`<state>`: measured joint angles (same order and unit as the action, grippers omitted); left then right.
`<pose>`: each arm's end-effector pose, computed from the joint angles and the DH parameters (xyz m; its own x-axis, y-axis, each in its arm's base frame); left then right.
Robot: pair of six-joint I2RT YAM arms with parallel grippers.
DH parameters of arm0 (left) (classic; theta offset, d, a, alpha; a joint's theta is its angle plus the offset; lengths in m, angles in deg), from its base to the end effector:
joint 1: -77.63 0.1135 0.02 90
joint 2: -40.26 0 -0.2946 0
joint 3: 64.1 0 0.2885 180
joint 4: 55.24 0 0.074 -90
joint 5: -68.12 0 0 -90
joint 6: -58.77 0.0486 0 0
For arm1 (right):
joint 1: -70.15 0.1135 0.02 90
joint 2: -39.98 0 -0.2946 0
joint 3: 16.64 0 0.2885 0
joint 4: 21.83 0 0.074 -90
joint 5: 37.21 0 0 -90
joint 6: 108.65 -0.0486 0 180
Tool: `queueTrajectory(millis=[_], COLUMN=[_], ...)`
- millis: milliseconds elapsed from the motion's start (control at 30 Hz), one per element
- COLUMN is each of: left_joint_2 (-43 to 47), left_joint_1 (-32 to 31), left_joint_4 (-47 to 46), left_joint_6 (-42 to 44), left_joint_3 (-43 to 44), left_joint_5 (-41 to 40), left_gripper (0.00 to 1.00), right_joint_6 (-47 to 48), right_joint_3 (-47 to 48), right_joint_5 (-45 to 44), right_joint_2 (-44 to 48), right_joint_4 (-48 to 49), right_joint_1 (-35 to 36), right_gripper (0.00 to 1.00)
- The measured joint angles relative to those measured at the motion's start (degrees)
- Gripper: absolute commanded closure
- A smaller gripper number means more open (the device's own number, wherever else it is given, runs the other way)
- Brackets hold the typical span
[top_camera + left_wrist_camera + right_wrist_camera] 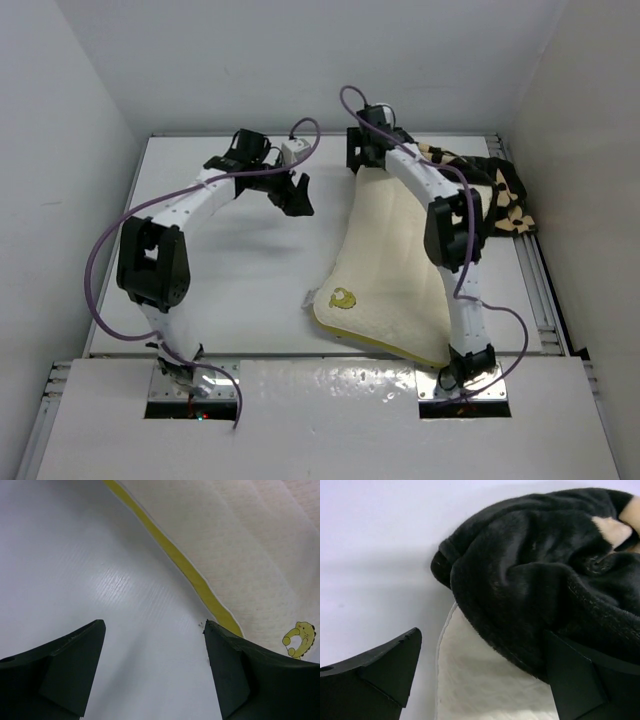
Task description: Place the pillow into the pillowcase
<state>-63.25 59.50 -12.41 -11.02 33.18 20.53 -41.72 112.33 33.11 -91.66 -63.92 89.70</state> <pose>0.4152 -0.1704 0.2856 -0.4492 0.4155 -0.7909 0.8577 0.4482 -0.2517 0.5605 0.1817 0.2359 -0.6456 0.1623 -0.7462 0.1774 0.9823 0.0601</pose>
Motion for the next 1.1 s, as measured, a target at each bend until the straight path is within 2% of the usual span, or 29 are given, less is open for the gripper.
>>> queueTrajectory(millis=[67,100,133,200,233,267,433,500,700,833,867,1000,1100], left_joint_2=[0.00,0.00,0.00,0.00,0.00,0.00,0.00,0.00,0.02,0.35,0.44,-0.33,-1.62], left_joint_1=[0.87,1.20,1.53,2.58,3.15,3.89,7.17,8.28,9.49,8.76,8.66,8.52,9.60], left_joint_4=[-0.20,-0.22,-0.26,-0.26,-0.33,-0.37,-2.43,-3.45,-5.16,-6.82,-7.67,-9.68,-10.51], left_joint_6=[-0.48,-0.79,-0.98,-1.16,-1.25,-1.31,-2.38,-2.73,-1.16,1.57,1.99,2.03,0.85], left_joint_3=[-0.74,-1.11,-1.46,-1.97,-2.12,-2.16,-2.43,-2.99,-5.31,-7.82,-8.61,-9.33,-8.15], left_joint_5=[-0.17,-0.22,-0.24,-0.31,-0.33,-0.39,-1.20,-2.36,-9.20,-13.38,-14.21,-17.44,-15.52], left_gripper=[0.21,0.21,0.21,0.21,0.21,0.21,0.23,0.26,0.39,0.39,0.35,0.30,0.26], right_joint_6=[2.01,2.97,3.82,5.31,5.84,6.47,10.03,12.04,16.87,16.55,15.91,14.36,13.66], right_joint_3=[1.09,0.94,0.70,-0.57,-1.55,-2.73,-6.14,-10.43,-31.82,-36.26,-36.44,-36.41,-36.39], right_joint_5=[-2.12,-3.37,-4.22,-5.84,-6.01,-6.40,-6.58,-4.72,12.37,21.42,22.91,24.13,23.26], right_joint_2=[-2.19,-2.82,-3.04,-2.86,-2.54,-2.16,-0.90,1.60,17.03,22.27,22.60,22.27,21.94], right_joint_4=[-0.70,-1.22,-1.62,-1.64,-1.33,-0.92,1.77,5.03,21.11,27.58,28.50,28.65,28.04], right_joint_1=[1.03,1.51,1.70,1.92,2.12,2.14,3.82,5.22,12.92,18.10,18.93,18.75,17.70], right_gripper=[0.11,0.20,0.48,0.75,0.96,1.00,1.00,1.00,1.00,1.00,1.00,1.00,1.00])
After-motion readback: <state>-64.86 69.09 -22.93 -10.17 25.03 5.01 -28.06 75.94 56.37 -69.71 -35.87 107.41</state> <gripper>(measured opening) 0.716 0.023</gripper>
